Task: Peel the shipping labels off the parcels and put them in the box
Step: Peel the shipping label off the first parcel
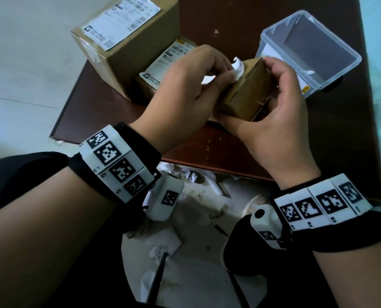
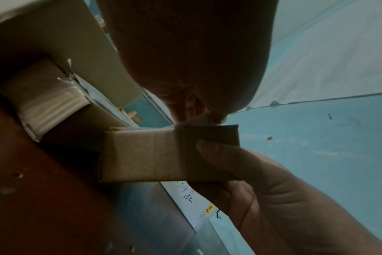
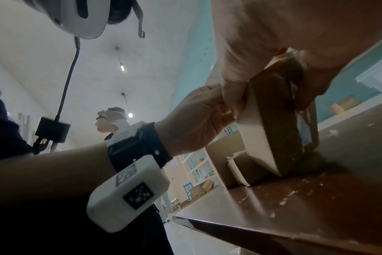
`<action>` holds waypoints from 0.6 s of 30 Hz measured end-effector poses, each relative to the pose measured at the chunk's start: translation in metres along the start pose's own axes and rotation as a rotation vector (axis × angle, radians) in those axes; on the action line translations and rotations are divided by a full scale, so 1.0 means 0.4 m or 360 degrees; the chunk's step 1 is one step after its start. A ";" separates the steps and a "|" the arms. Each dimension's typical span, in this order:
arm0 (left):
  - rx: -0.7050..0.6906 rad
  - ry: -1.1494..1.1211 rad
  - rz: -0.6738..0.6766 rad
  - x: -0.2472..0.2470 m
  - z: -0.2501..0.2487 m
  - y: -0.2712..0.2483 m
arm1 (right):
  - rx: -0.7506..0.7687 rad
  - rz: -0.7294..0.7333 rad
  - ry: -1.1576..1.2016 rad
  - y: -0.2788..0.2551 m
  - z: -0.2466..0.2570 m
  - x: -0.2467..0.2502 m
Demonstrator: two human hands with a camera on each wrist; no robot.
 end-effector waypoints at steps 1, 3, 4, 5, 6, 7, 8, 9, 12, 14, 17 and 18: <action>0.0058 -0.0042 -0.0024 0.001 -0.001 0.000 | 0.0019 -0.0015 0.0007 0.000 0.003 0.002; 0.0208 -0.0146 -0.0062 0.004 0.003 -0.001 | 0.0057 -0.0046 0.0028 -0.001 0.008 0.002; 0.0286 -0.0196 -0.0081 0.005 0.009 -0.001 | 0.0083 -0.0062 0.0032 -0.001 0.012 0.002; 0.0354 -0.0252 -0.0098 0.006 0.014 -0.002 | 0.0110 -0.0077 0.0026 -0.003 0.016 0.003; 0.0411 -0.0323 -0.0110 0.005 0.019 -0.002 | 0.0133 -0.0088 0.0018 -0.003 0.019 0.004; 0.0468 -0.0412 -0.0117 0.002 0.021 -0.002 | 0.0146 -0.0097 0.0012 -0.004 0.022 0.006; 0.0532 -0.0516 -0.0120 -0.004 0.022 -0.003 | 0.0152 -0.0101 0.0009 -0.003 0.024 0.008; 0.0606 -0.0622 -0.0120 -0.010 0.023 -0.004 | 0.0154 -0.0105 -0.0001 -0.003 0.024 0.009; 0.0733 -0.0836 -0.0043 -0.030 0.025 -0.004 | 0.0185 -0.0105 -0.0118 -0.004 0.023 0.014; 0.0698 -0.0820 0.0044 -0.034 0.017 -0.002 | 0.0210 -0.0097 -0.0193 -0.008 0.025 0.014; 0.0636 -0.0717 0.0076 -0.027 -0.001 -0.002 | 0.0200 -0.0109 -0.0203 -0.013 0.032 0.012; 0.0609 -0.0681 0.0062 -0.024 -0.006 -0.002 | 0.0216 -0.0112 -0.0215 -0.015 0.036 0.012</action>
Point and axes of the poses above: each hand's wrist, its own y-axis towards the middle knuckle, its own x-axis out of the back of the hand, z = x × y, the point moved 5 cm from there along y, towards the middle knuckle, and after that the axes turned 13 degrees about y, right-handed, at the moved point
